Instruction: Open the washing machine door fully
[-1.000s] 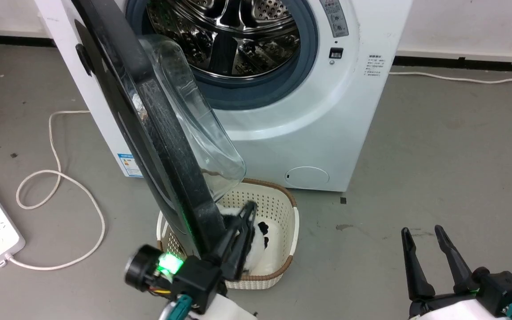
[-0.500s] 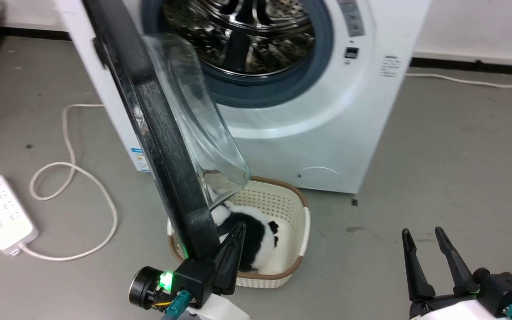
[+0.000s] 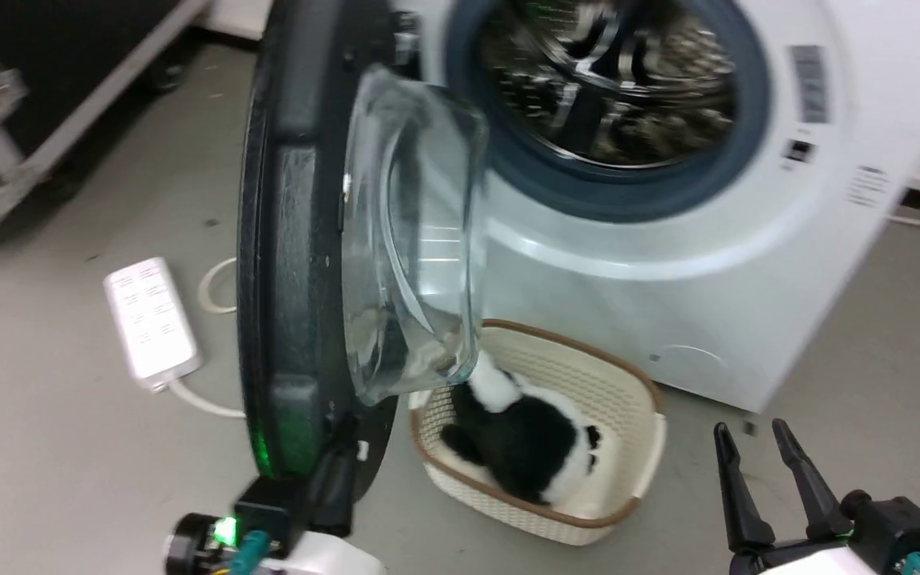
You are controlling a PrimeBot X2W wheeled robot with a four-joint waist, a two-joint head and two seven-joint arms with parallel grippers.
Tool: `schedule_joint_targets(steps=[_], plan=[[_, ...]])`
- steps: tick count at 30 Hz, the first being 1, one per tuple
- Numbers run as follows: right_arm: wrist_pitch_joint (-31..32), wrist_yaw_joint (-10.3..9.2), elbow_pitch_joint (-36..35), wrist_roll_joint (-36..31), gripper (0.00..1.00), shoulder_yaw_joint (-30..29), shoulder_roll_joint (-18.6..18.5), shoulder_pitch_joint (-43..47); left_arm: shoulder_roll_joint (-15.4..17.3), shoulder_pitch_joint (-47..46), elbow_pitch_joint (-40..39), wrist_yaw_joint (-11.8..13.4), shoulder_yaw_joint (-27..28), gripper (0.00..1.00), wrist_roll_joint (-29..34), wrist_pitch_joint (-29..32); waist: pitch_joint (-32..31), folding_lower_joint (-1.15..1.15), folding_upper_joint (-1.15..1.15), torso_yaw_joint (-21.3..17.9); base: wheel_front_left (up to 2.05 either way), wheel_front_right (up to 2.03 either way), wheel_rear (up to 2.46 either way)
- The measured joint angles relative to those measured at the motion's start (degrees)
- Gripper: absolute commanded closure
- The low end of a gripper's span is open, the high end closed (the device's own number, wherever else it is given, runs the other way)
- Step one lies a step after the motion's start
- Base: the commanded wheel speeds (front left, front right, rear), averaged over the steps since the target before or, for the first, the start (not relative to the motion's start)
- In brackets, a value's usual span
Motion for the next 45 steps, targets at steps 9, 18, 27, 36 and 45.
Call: schedule_joint_targets(steps=[9, 18, 27, 36, 45], plan=[[0.9, 0.00, -1.8, -2.5, 0.00, 0.4, 0.0, -1.3, 3.9, -3.3, -2.2, 1.5, 7.8, 1.00, -3.9, 1.5, 5.7, 0.01, 0.00, 6.0, 0.00, 0.00, 0.00], [3.5, 0.00, -5.3, -3.3, 0.00, 0.1, -2.6, -4.0, 12.1, -11.1, 2.8, -0.1, 16.2, 1.00, -8.4, 3.7, 13.9, 0.01, 0.00, 5.7, 0.00, 0.00, 0.00], [5.2, 0.00, -7.7, -3.6, 0.00, 0.0, -4.8, -5.1, 19.8, -20.7, 15.5, -1.7, 23.0, 1.00, -12.1, 3.9, 19.3, 0.02, 0.00, 3.3, 0.00, 0.00, 0.00], [5.3, 0.00, -8.6, -3.7, 0.00, -0.3, -5.4, -5.3, 22.0, -24.9, 24.7, -2.9, 24.4, 1.00, -13.5, -1.7, 18.9, 0.01, 0.00, 1.4, 0.00, 0.00, 0.00], [3.1, 0.00, -7.0, -5.2, 0.00, -3.6, -4.2, -5.4, 19.5, -19.8, 14.0, -3.0, 19.1, 1.00, -7.7, -5.5, 13.3, 0.00, 0.00, 0.1, 0.00, 0.00, 0.00]])
